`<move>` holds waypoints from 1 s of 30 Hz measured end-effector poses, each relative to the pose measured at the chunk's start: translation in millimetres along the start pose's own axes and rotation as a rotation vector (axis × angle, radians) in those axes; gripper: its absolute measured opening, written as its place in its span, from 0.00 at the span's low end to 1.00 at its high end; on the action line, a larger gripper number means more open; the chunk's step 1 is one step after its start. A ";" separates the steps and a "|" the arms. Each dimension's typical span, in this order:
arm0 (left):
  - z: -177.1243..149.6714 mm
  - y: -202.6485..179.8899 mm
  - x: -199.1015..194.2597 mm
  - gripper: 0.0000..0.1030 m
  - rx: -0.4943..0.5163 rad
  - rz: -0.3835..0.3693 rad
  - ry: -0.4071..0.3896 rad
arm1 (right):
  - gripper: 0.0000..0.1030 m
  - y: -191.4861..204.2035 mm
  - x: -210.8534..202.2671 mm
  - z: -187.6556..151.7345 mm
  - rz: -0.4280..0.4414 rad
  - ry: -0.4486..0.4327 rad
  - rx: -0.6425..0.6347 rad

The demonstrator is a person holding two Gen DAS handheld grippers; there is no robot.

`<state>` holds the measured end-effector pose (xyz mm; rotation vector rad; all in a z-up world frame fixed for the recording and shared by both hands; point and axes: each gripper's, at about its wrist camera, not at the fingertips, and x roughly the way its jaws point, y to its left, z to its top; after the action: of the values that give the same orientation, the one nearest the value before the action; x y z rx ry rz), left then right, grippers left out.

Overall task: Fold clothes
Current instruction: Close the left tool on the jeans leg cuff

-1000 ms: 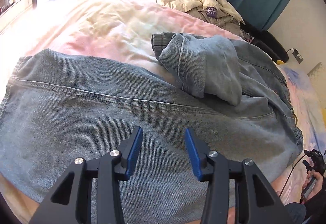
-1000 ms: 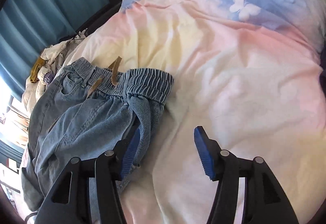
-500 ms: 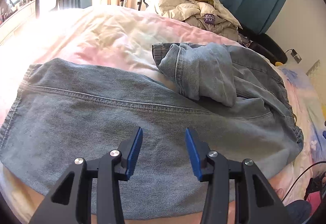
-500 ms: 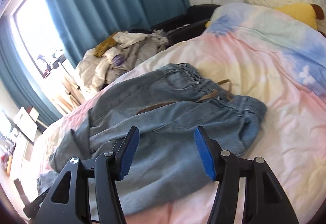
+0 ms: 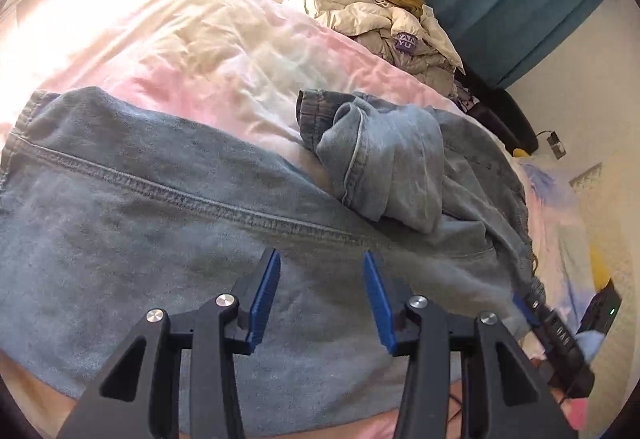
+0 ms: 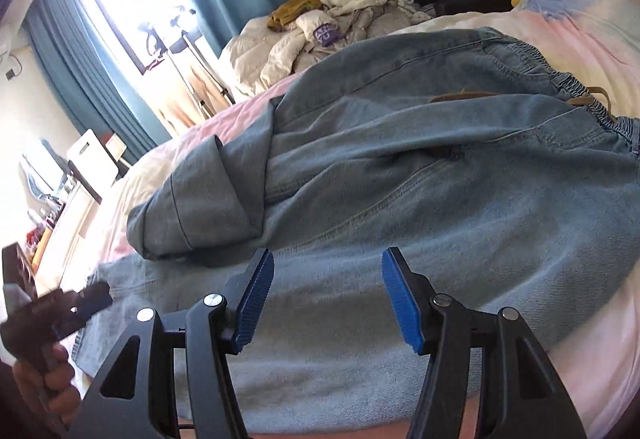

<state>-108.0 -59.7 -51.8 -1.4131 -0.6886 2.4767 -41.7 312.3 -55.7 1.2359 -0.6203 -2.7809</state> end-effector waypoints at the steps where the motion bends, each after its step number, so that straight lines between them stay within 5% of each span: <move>1: 9.7 1.2 3.7 0.43 -0.017 -0.011 -0.001 | 0.56 -2.3 -0.6 0.4 0.006 0.001 0.006; 5: 48.8 2.1 20.3 0.43 -0.058 -0.033 -0.009 | 0.56 -8.3 -0.2 3.8 0.008 -0.013 0.015; 9: 84.1 -13.4 49.9 0.43 -0.011 -0.015 0.001 | 0.56 -8.4 25.0 -1.7 0.020 0.069 0.011; 19: 137.9 -44.0 147.7 0.43 0.075 0.111 0.221 | 0.56 -5.0 72.3 -4.8 0.020 0.150 0.000; 26: 157.7 -53.2 175.1 0.43 0.063 0.138 0.320 | 0.58 -10.0 81.5 -4.8 0.040 0.162 0.017; 30: 157.9 -59.5 165.5 0.21 0.087 0.184 0.274 | 0.58 -10.8 80.3 -4.5 0.047 0.161 0.022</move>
<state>-331.7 11.7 -79.5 -1.8072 -0.4058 2.3409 -91.9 305.4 -119.0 1.4125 -0.6600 -2.6103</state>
